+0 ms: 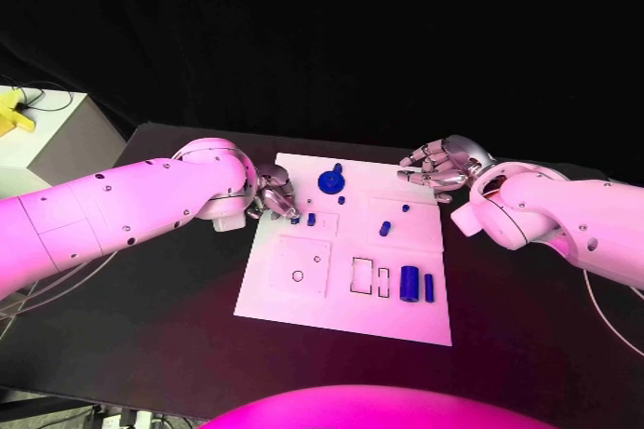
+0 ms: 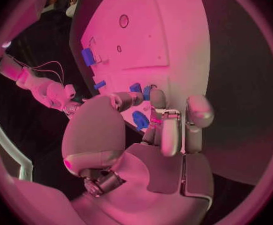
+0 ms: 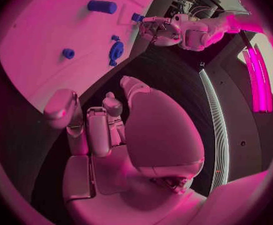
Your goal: Assemble the parts on the task board
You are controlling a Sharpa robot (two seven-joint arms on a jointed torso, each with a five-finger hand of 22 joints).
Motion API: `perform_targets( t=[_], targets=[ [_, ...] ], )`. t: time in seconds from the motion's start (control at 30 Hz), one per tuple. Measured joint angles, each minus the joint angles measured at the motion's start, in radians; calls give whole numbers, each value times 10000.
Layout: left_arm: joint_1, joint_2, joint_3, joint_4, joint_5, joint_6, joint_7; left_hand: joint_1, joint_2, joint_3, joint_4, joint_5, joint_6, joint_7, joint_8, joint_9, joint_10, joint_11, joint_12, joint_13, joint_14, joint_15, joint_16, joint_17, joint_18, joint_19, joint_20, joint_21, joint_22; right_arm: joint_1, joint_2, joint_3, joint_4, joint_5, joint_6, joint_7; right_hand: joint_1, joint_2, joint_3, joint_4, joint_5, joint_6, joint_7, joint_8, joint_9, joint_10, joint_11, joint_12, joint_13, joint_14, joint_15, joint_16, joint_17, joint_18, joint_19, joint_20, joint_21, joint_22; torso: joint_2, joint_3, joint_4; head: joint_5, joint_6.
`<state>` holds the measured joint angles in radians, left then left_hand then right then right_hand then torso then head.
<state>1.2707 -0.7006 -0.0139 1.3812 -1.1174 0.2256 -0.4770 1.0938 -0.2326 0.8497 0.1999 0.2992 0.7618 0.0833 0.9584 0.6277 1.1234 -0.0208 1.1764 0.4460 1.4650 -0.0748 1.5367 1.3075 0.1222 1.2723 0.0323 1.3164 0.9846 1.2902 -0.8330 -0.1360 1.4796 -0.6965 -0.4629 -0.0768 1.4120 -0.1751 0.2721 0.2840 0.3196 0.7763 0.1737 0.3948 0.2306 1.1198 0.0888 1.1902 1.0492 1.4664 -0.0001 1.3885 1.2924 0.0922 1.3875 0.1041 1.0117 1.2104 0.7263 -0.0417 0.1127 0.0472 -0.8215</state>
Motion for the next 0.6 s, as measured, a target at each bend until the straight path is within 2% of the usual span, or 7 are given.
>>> perform_targets(
  t=[0.6],
  targets=[
    [14,-42,7,60,-592,108,-44,15,15,-28,-28,36,16,-17,-59,0,49,-22,0,23,0,0,39,0,2,-1,0,-1,17,-42,38,2,-41,6,1,5,0,0,0,0,0,0,0,-1,0,0,0,0,0,0,0,0,0,-1,0,0,0,0,-19,-11,20,23,-69]
  ],
)
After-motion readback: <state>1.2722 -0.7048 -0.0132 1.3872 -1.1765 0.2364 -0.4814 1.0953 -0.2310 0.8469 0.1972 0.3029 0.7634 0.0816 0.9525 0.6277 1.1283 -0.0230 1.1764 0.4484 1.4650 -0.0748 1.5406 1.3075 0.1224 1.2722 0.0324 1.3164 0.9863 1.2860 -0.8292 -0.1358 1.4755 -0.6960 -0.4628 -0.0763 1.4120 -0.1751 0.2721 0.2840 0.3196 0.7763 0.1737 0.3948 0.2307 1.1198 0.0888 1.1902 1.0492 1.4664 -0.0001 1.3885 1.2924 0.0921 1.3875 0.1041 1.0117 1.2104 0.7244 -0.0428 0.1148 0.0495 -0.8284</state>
